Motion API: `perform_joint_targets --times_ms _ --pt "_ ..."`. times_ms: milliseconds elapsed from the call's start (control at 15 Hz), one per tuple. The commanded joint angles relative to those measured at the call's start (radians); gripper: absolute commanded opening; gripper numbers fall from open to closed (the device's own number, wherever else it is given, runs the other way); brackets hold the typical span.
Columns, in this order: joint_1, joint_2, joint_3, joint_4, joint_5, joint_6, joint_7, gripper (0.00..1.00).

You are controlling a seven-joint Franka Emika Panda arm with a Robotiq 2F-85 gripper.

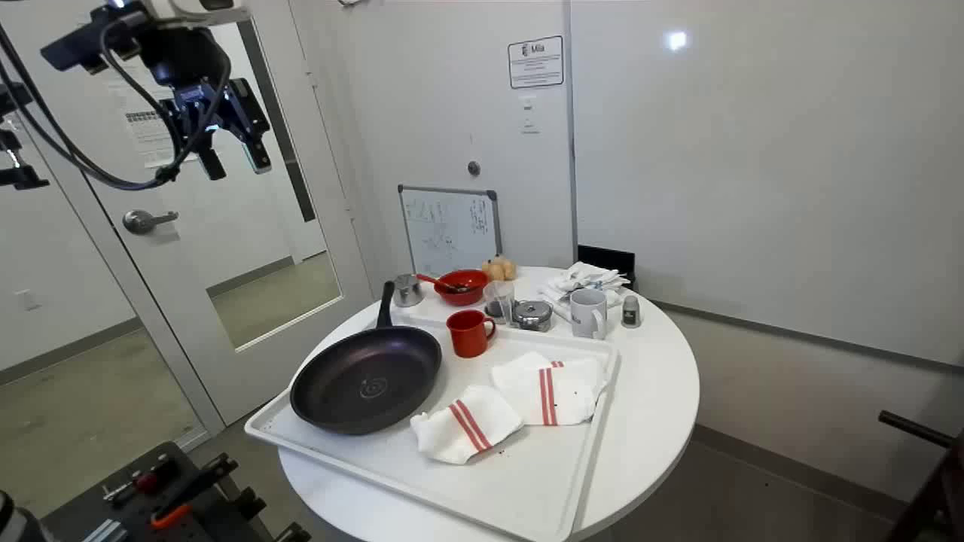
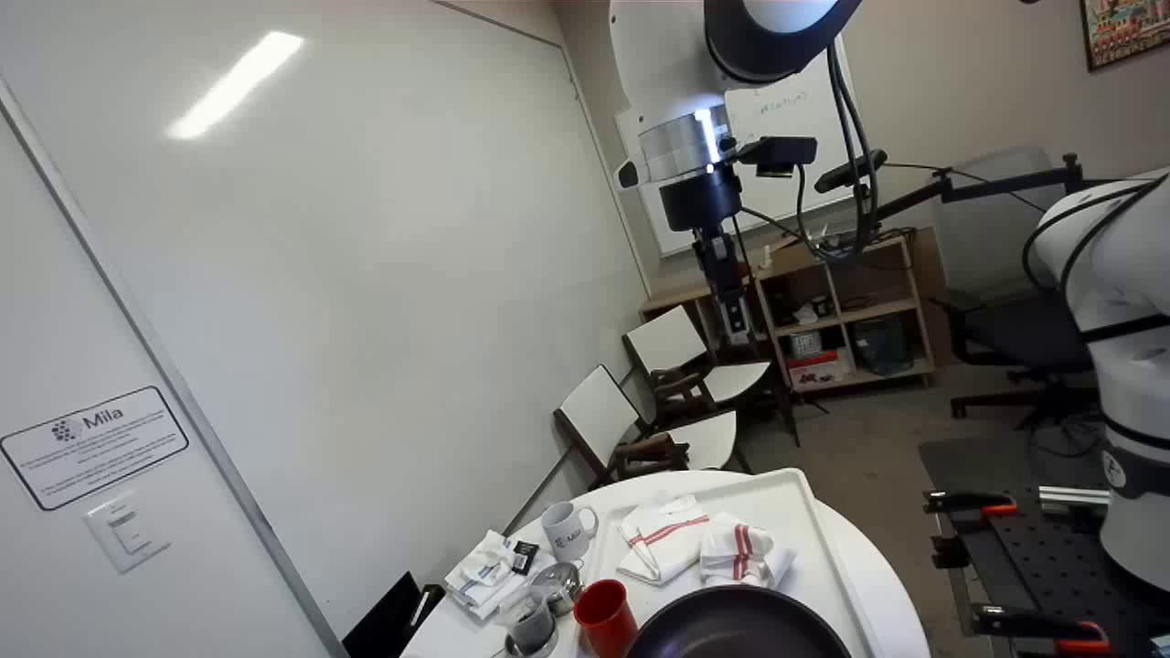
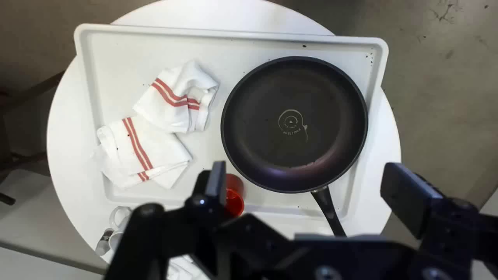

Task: Move the red cup to the right.

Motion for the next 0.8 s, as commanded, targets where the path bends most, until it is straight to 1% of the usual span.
perform_joint_targets --times_ms 0,400,733 --pt "0.008 0.001 -0.006 0.002 -0.004 -0.001 0.004 1.00" --pt "0.008 0.001 -0.006 0.002 -0.004 -0.001 0.004 1.00" --pt "0.004 0.039 -0.010 0.005 -0.002 0.023 0.006 1.00"
